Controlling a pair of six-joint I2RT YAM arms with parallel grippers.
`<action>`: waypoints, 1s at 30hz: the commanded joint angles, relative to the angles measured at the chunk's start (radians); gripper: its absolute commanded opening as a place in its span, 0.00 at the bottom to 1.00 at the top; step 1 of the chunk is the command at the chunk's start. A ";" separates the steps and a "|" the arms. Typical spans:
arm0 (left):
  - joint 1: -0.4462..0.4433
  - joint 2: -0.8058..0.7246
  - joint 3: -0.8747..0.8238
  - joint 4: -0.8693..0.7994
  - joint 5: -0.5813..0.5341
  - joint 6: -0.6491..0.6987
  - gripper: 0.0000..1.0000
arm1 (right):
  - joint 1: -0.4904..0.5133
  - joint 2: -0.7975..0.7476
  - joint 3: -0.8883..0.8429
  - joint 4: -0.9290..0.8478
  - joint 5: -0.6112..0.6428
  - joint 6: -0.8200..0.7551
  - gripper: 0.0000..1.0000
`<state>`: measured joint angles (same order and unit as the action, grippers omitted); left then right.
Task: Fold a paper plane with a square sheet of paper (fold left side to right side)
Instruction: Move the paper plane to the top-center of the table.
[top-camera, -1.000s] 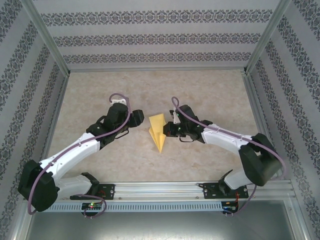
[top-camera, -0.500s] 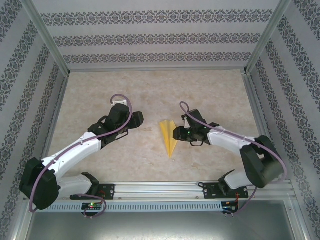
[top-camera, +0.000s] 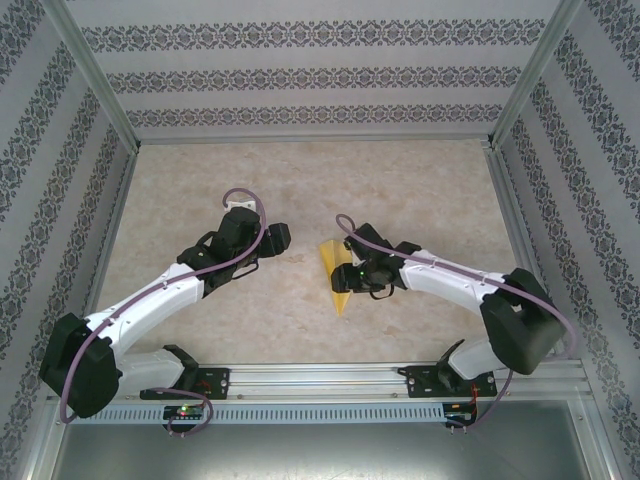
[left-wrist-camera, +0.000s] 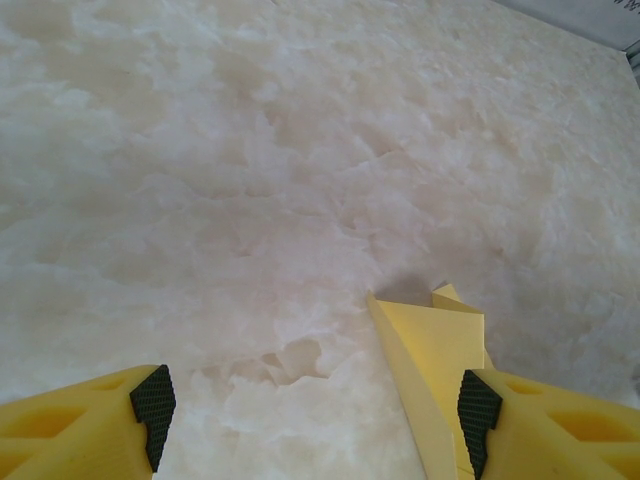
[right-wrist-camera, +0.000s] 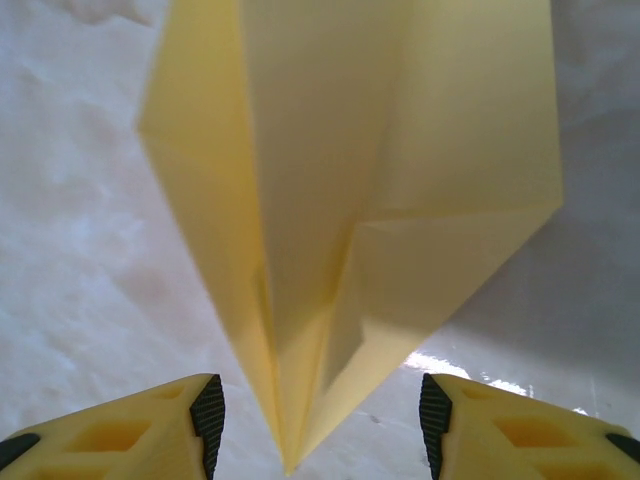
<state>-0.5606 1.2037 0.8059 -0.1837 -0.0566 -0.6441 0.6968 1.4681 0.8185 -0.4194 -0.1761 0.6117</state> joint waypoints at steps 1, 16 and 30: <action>0.014 -0.007 -0.008 0.010 -0.002 0.020 0.78 | 0.014 0.030 0.032 -0.019 0.022 0.031 0.57; 0.014 -0.032 -0.021 -0.008 -0.012 0.020 0.78 | 0.046 0.179 0.087 0.053 -0.006 0.028 0.40; 0.014 -0.055 -0.025 -0.024 -0.019 0.039 0.79 | 0.023 0.254 0.191 -0.007 0.064 0.004 0.09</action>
<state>-0.5606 1.1820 0.7956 -0.1883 -0.0578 -0.6357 0.7422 1.7267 0.9672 -0.3912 -0.1421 0.6270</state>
